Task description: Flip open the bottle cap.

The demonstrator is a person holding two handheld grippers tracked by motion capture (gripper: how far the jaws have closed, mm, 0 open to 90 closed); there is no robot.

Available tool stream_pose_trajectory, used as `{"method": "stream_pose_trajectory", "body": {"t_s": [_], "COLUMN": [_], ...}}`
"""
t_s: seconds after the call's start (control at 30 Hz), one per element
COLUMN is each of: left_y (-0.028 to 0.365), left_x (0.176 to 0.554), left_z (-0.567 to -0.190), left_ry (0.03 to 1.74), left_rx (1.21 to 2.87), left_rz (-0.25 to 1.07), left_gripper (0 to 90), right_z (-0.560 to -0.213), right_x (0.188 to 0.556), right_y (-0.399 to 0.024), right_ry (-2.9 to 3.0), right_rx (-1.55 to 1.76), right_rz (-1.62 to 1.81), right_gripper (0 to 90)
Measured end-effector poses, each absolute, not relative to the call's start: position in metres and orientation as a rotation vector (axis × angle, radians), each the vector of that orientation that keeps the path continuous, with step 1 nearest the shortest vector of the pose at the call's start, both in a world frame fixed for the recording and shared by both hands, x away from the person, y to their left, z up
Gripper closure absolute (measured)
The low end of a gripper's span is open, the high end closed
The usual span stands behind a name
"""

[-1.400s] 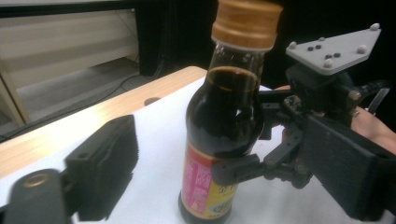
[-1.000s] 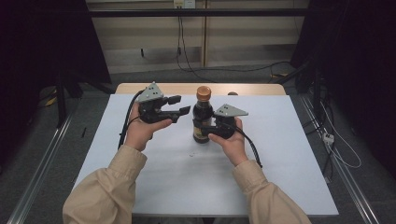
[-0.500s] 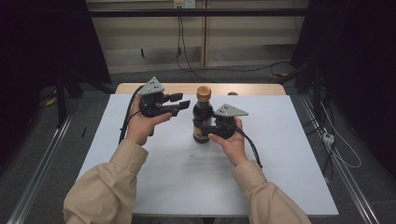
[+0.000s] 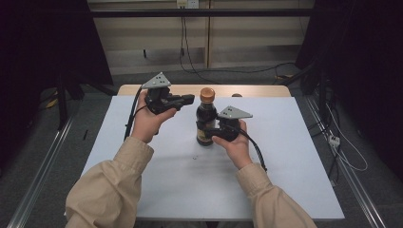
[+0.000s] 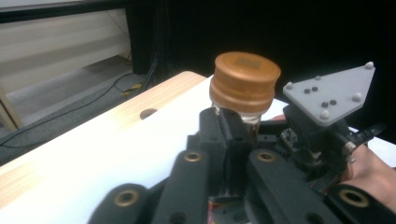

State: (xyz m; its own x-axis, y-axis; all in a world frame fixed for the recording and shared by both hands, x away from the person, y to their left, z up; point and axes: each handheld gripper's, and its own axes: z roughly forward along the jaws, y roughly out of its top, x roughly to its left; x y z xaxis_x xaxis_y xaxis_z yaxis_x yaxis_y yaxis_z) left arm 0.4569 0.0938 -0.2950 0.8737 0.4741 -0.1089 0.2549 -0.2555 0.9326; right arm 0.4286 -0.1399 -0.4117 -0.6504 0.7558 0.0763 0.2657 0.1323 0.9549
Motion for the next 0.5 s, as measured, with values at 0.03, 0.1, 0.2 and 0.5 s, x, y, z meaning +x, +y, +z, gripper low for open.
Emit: {"method": "stream_pose_trajectory", "body": {"t_s": [0.03, 0.1, 0.2, 0.5], "left_y": [0.093, 0.091, 0.089, 0.081], "left_x": [0.458, 0.458, 0.459, 0.457], "left_z": [-0.294, -0.294, -0.291, -0.287], "left_ry": [0.546, 0.549, 0.540, 0.508], "left_rx": [1.852, 1.855, 1.859, 1.898], "left_rz": [0.229, 0.219, 0.217, 0.213], "left_gripper": [90.0, 90.0, 90.0, 90.0], "right_z": [-0.412, -0.412, -0.412, -0.412], "right_x": [0.429, 0.429, 0.429, 0.429], "right_y": [-0.140, -0.140, -0.140, -0.140], "right_ry": [1.985, 1.987, 1.988, 1.989], "right_rx": [0.982, 0.982, 0.982, 0.980], "right_rz": [1.536, 1.537, 1.535, 1.534], "right_gripper": [30.4, 30.5, 30.5, 30.7]}}
